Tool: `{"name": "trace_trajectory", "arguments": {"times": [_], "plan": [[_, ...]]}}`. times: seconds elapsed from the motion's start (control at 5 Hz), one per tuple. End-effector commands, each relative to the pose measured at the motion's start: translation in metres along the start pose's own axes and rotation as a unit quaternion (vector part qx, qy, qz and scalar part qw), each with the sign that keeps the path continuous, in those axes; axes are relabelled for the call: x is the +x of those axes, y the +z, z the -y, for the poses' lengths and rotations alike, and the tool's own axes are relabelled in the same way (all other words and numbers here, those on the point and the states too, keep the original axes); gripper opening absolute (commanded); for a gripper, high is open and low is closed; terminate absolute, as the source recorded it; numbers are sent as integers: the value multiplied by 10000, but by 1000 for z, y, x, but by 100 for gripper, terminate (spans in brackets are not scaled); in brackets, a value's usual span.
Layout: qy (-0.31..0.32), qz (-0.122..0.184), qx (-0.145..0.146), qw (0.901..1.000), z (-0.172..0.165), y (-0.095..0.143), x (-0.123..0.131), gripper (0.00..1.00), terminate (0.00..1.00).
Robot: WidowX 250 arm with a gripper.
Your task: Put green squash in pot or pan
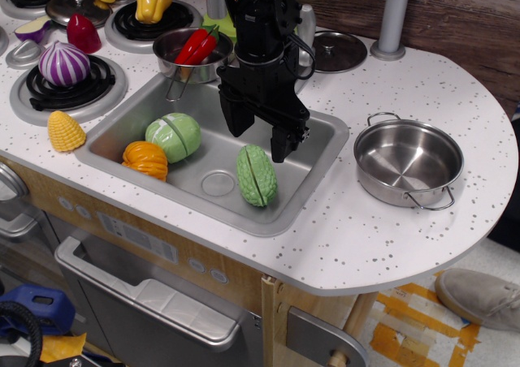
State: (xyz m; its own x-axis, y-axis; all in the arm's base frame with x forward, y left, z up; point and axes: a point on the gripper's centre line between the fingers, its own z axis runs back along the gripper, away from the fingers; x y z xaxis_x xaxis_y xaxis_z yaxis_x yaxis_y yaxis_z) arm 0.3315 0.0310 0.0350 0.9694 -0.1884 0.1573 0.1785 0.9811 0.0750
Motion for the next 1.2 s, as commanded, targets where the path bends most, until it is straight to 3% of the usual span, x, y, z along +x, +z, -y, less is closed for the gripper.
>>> {"name": "trace_trajectory", "arguments": {"times": [0.0,0.4,0.6,0.8,1.0], "plan": [[0,0,0,10000,0,0,0,100,0],[1368,320,-45,9901,-16,-18,21,100,0],[2224,385,212,9740,-19,-26,31,100,0],[3021,505,199,9517,-22,-36,34,100,0],[3315,525,-3,9420,-30,-50,33,100,0]]}}
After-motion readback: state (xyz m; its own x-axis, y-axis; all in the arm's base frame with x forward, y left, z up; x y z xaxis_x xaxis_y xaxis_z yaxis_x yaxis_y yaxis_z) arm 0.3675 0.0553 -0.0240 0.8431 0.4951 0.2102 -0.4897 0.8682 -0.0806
